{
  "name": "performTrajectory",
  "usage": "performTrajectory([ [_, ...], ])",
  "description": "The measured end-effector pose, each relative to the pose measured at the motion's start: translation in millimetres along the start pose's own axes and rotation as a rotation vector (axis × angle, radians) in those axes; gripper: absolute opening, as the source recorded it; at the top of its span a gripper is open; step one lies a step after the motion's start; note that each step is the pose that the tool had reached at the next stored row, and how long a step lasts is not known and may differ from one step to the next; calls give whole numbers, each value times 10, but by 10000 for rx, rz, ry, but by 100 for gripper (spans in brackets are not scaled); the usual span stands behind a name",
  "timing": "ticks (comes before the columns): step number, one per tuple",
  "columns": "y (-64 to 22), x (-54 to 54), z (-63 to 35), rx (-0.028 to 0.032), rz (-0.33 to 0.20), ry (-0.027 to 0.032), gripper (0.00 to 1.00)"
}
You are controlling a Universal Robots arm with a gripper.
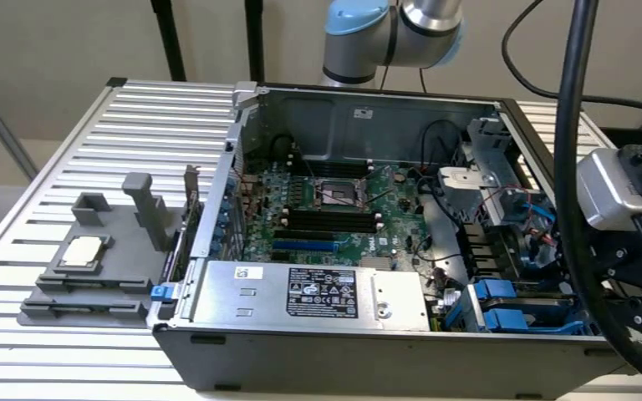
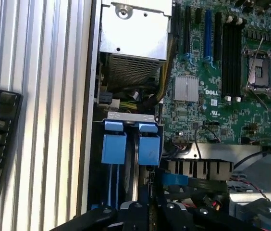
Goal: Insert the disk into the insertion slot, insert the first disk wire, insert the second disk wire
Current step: 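Insert the first disk wire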
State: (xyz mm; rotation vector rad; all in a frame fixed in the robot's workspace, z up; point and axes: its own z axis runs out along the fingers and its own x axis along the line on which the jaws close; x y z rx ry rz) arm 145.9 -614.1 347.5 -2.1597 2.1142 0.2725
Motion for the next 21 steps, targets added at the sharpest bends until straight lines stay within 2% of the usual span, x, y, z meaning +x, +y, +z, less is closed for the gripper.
performTrajectory([
  [4,-2,-12,18,45,227,-9,16],
  [7,-3,-26,31,65,329,24,16],
  [13,-13,-116,56,73,374,214,16],
  [17,-46,-123,57,82,424,356,16],
  [21,-51,-123,60,96,503,423,16],
])
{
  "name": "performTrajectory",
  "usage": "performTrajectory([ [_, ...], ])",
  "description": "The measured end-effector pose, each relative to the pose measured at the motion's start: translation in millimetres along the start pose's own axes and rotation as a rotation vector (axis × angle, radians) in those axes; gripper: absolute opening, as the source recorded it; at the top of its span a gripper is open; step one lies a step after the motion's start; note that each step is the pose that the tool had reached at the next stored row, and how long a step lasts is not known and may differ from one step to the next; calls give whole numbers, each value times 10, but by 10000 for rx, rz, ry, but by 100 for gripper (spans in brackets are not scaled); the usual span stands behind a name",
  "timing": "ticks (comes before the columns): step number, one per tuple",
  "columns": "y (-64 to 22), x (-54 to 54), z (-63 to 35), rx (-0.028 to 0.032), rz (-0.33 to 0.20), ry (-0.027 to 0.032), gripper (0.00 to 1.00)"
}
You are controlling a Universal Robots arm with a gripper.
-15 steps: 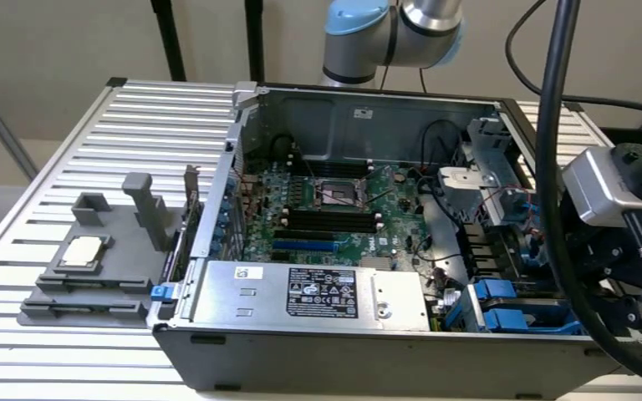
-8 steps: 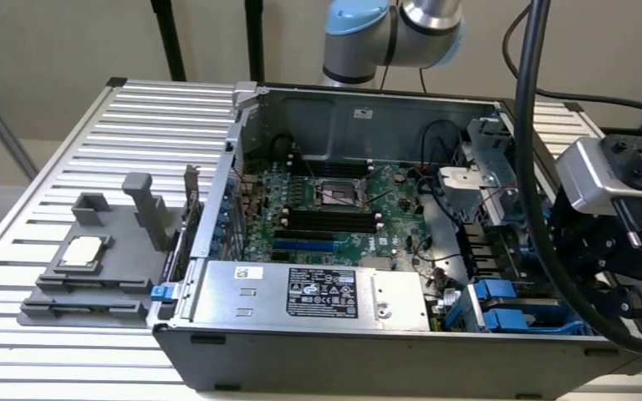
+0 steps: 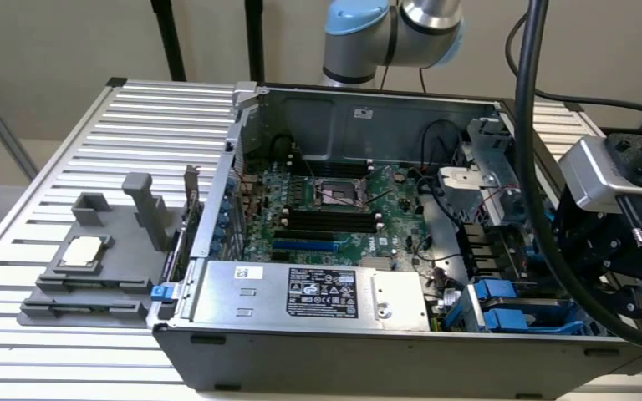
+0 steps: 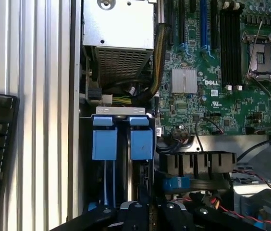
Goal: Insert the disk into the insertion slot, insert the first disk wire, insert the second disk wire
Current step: 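Insert the first disk wire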
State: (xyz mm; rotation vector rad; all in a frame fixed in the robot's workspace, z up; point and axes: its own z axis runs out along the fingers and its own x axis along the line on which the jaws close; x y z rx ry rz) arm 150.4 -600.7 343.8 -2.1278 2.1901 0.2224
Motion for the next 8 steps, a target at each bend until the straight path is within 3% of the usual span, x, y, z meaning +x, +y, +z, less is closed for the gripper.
performTrajectory([
  [8,-2,3,27,38,229,26,16],
])
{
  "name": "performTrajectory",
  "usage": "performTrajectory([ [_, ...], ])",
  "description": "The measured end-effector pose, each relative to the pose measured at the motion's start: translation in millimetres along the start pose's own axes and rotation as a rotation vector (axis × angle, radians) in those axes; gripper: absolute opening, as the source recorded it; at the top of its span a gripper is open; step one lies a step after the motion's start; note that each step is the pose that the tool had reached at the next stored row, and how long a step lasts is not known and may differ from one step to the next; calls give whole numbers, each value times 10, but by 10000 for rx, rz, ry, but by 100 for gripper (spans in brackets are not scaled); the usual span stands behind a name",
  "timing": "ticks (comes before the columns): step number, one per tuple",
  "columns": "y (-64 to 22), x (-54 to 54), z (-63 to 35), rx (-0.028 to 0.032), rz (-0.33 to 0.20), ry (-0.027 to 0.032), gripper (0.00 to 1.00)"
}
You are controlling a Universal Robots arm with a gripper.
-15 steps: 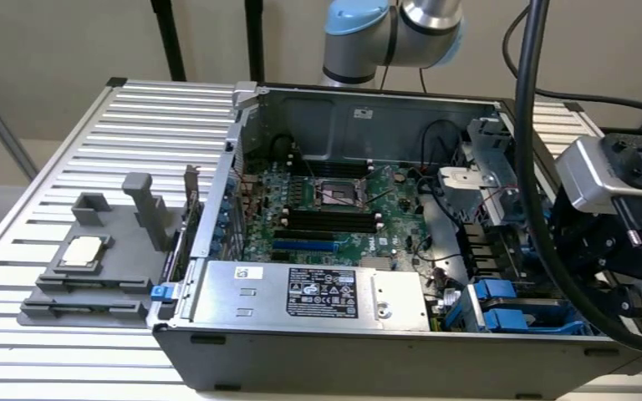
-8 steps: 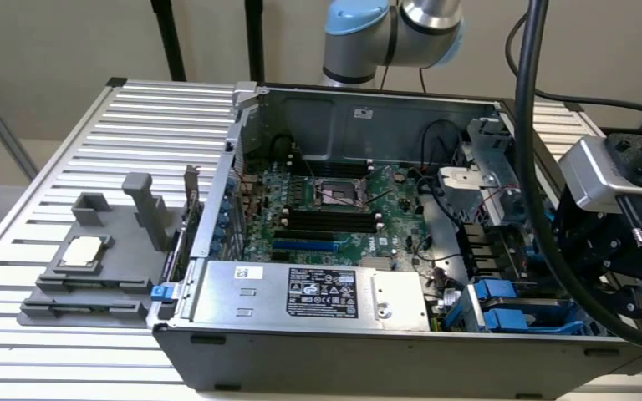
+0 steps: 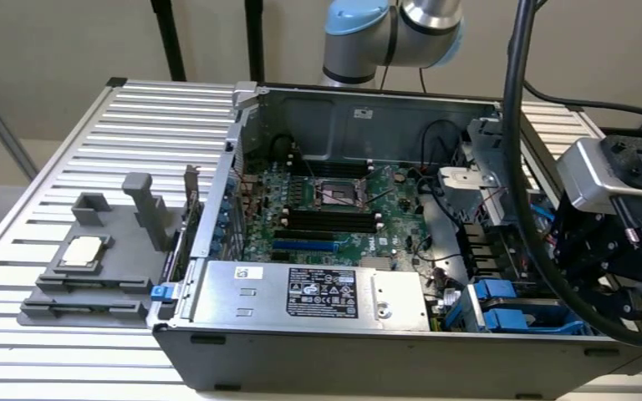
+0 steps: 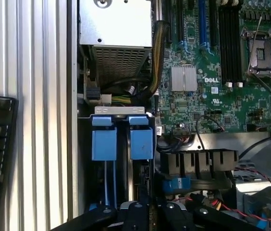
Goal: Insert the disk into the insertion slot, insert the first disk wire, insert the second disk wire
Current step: 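Insert the first disk wire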
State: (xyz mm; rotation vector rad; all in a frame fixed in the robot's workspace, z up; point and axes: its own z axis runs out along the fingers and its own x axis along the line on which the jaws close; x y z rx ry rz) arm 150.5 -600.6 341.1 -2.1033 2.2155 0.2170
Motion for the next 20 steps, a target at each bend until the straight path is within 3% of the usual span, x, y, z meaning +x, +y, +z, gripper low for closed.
performTrajectory([
  [5,0,-2,11,10,44,59,16],
  [14,0,-9,51,30,94,297,16],
  [20,-1,-60,71,33,97,349,16],
])
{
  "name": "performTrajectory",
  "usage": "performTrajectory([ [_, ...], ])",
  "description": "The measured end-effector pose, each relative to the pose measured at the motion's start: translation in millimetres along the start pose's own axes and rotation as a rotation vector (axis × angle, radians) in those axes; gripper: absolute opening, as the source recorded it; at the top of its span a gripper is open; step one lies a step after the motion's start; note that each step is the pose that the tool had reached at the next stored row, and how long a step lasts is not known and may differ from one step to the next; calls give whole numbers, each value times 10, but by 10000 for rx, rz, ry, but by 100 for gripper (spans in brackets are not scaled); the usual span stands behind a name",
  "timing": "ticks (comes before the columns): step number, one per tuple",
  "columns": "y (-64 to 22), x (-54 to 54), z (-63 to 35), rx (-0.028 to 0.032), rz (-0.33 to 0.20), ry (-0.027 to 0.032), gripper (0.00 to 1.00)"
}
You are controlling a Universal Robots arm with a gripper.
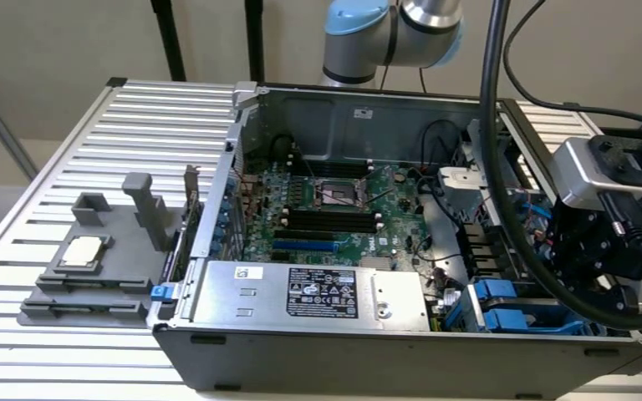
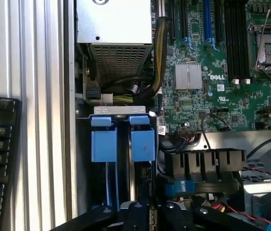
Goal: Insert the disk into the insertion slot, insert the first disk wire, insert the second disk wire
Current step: 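Insert the first disk wire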
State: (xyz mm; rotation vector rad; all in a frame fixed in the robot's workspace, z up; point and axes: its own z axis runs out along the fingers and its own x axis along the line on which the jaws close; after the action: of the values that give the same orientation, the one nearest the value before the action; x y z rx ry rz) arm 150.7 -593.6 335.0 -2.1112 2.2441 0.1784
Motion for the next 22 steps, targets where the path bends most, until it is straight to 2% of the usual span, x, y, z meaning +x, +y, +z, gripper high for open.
performTrajectory([
  [7,-10,-2,13,-1,2,35,16],
  [10,-11,-3,14,-24,2,2,18],
  [11,-9,-6,-23,-44,4,20,18],
  [12,-6,-10,-66,-58,7,36,24],
  [16,6,-13,-221,-72,10,34,24],
  [18,43,-6,-264,-72,8,36,24],
  [22,202,22,-310,-66,9,35,24],
])
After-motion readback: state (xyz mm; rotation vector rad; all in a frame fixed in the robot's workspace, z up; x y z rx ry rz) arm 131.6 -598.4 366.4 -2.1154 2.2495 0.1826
